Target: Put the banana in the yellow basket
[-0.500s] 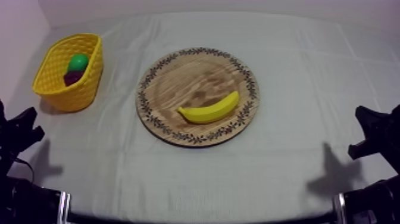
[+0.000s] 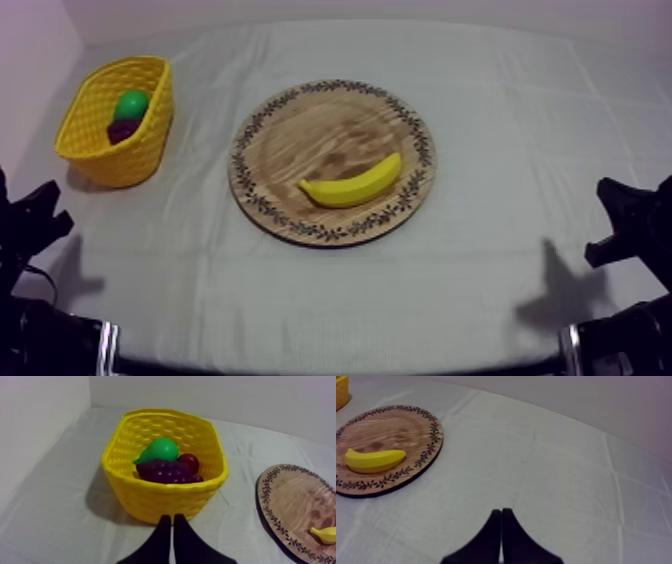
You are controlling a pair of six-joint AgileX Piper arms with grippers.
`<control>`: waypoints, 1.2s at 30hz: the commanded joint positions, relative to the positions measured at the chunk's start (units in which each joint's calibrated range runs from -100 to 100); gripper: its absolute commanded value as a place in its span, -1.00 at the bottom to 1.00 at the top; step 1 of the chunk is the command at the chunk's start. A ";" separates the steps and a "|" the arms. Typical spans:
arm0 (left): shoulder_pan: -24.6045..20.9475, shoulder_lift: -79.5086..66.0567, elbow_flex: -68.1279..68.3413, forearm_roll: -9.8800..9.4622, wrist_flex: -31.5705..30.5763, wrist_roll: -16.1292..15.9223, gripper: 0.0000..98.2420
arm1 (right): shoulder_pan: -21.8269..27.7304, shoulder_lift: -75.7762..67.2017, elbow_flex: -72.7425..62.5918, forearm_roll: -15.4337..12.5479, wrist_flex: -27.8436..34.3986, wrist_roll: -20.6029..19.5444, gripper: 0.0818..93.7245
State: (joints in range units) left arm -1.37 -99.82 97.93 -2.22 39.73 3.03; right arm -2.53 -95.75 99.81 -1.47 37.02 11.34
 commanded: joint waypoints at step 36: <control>1.47 26.96 -30.66 -1.82 4.35 2.03 -1.00 | 0.02 0.00 -0.03 0.03 0.00 0.02 -0.99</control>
State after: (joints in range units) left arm -0.15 -75.64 74.74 -4.05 42.14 5.01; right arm -2.53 -95.75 99.81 -1.47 37.02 11.34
